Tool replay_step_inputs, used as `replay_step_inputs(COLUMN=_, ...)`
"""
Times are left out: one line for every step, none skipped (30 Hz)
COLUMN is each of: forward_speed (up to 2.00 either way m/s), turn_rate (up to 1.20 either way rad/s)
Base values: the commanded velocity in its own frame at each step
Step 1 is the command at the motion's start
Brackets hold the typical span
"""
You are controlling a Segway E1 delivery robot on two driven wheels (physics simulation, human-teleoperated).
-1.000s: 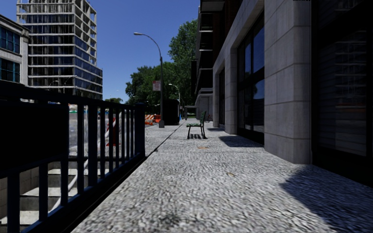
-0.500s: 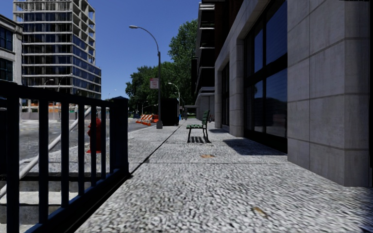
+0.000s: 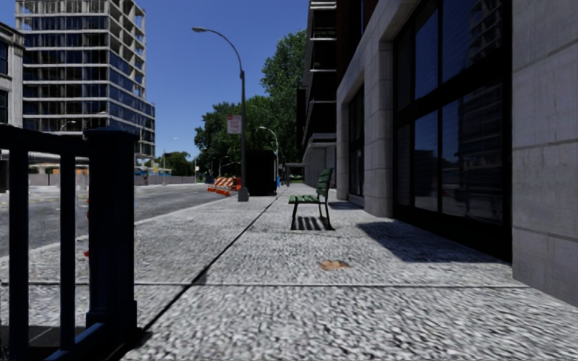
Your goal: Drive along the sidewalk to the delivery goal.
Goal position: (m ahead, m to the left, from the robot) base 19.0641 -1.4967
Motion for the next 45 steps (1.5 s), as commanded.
replay_step_inputs(forward_speed=2.00, turn_rate=0.00)
replay_step_inputs(forward_speed=2.00, turn_rate=0.00)
replay_step_inputs(forward_speed=2.00, turn_rate=0.00)
replay_step_inputs(forward_speed=2.00, turn_rate=0.00)
replay_step_inputs(forward_speed=2.00, turn_rate=0.00)
replay_step_inputs(forward_speed=2.00, turn_rate=0.00)
replay_step_inputs(forward_speed=2.00, turn_rate=0.00)
replay_step_inputs(forward_speed=2.00, turn_rate=0.00)
replay_step_inputs(forward_speed=2.00, turn_rate=0.00)
replay_step_inputs(forward_speed=2.00, turn_rate=0.00)
replay_step_inputs(forward_speed=2.00, turn_rate=0.00)
replay_step_inputs(forward_speed=2.00, turn_rate=0.00)
replay_step_inputs(forward_speed=2.00, turn_rate=0.07)
replay_step_inputs(forward_speed=2.00, turn_rate=0.15)
replay_step_inputs(forward_speed=2.00, turn_rate=0.15)
replay_step_inputs(forward_speed=1.98, turn_rate=0.23)
replay_step_inputs(forward_speed=1.84, turn_rate=0.29)
replay_step_inputs(forward_speed=1.70, turn_rate=0.36)
replay_step_inputs(forward_speed=1.64, turn_rate=0.41)
replay_step_inputs(forward_speed=1.64, turn_rate=0.41)
replay_step_inputs(forward_speed=1.60, turn_rate=0.49)
replay_step_inputs(forward_speed=1.57, turn_rate=0.53)
replay_step_inputs(forward_speed=1.55, turn_rate=0.53)
replay_step_inputs(forward_speed=1.55, turn_rate=0.53)
replay_step_inputs(forward_speed=1.49, turn_rate=0.54)
replay_step_inputs(forward_speed=1.44, turn_rate=0.54)
replay_step_inputs(forward_speed=1.43, turn_rate=0.54)
replay_step_inputs(forward_speed=1.42, turn_rate=0.54)
replay_step_inputs(forward_speed=1.42, turn_rate=0.54)
replay_step_inputs(forward_speed=1.42, turn_rate=0.54)
replay_step_inputs(forward_speed=1.42, turn_rate=0.54)
replay_step_inputs(forward_speed=1.42, turn_rate=0.54)
replay_step_inputs(forward_speed=1.42, turn_rate=0.54)
replay_step_inputs(forward_speed=1.42, turn_rate=0.54)
replay_step_inputs(forward_speed=1.42, turn_rate=0.54)
replay_step_inputs(forward_speed=1.42, turn_rate=0.52)
replay_step_inputs(forward_speed=1.42, turn_rate=0.52)
replay_step_inputs(forward_speed=1.42, turn_rate=0.51)
replay_step_inputs(forward_speed=1.42, turn_rate=0.51)
replay_step_inputs(forward_speed=1.42, turn_rate=0.50)
replay_step_inputs(forward_speed=1.43, turn_rate=0.44)
replay_step_inputs(forward_speed=1.43, turn_rate=0.25)
replay_step_inputs(forward_speed=1.46, turn_rate=0.00)
replay_step_inputs(forward_speed=1.46, turn_rate=0.00)
replay_step_inputs(forward_speed=1.50, turn_rate=0.00)
